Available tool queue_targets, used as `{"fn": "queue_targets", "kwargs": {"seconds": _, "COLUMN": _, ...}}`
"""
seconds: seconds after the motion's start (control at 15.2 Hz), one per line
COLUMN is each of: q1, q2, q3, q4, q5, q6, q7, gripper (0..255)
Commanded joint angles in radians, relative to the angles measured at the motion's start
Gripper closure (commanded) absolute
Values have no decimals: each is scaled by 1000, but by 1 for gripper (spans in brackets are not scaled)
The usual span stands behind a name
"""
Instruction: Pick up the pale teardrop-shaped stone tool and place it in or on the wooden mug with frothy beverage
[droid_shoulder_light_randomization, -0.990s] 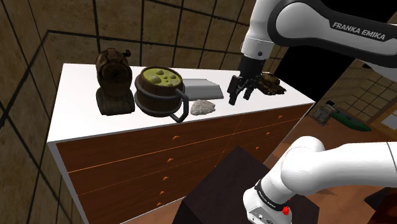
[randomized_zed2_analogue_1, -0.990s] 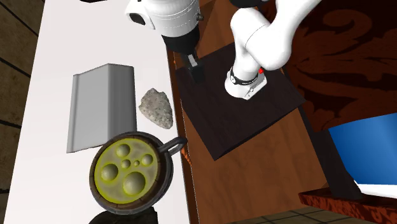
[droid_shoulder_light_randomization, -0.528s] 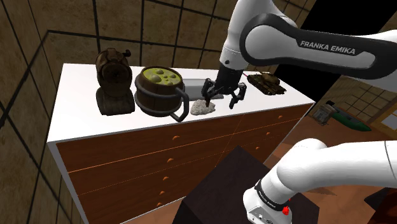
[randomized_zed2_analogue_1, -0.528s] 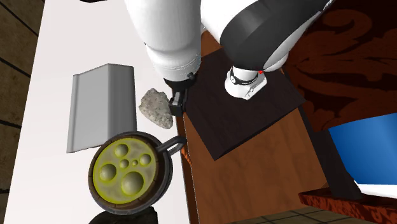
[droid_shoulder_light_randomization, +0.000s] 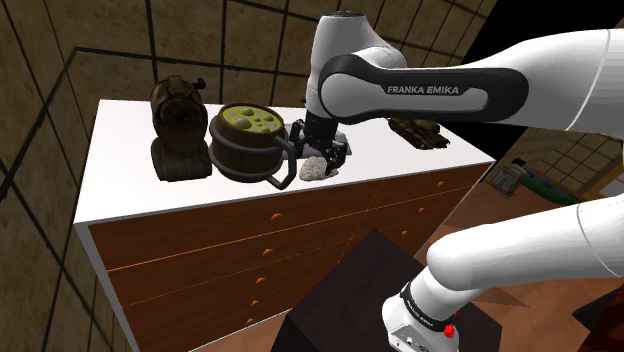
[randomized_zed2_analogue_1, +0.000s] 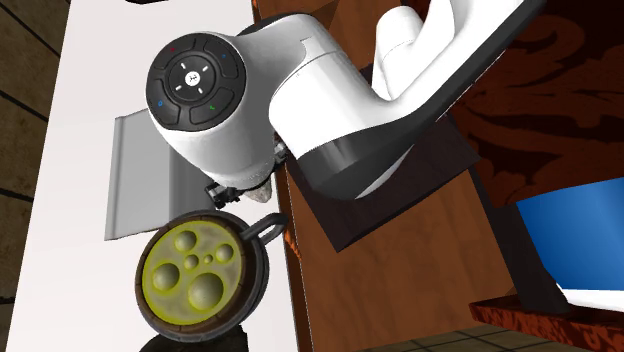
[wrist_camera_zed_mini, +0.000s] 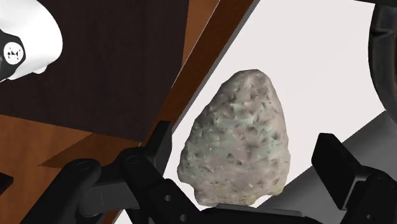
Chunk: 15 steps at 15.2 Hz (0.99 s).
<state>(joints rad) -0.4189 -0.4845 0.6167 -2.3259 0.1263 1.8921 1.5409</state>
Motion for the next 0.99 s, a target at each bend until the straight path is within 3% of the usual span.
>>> {"fn": "queue_targets", "kwargs": {"seconds": 0.0, "q1": -13, "q2": 11, "q3": 16, "q4": -14, "q5": -3, "q6": 27, "q7": 43, "gripper": 0}}
{"fn": "queue_targets", "kwargs": {"seconds": 0.33, "q1": -18, "q2": 31, "q3": 30, "q4": -75, "q5": -5, "q6": 106, "q7": 48, "gripper": 0}}
{"fn": "queue_targets", "kwargs": {"seconds": 0.86, "q1": -18, "q2": 31, "q3": 30, "q4": -75, "q5": -6, "q6": 106, "q7": 48, "gripper": 0}}
{"fn": "queue_targets", "kwargs": {"seconds": 0.92, "q1": -18, "q2": 31, "q3": 30, "q4": -75, "q5": -6, "q6": 106, "q7": 48, "gripper": 255}}
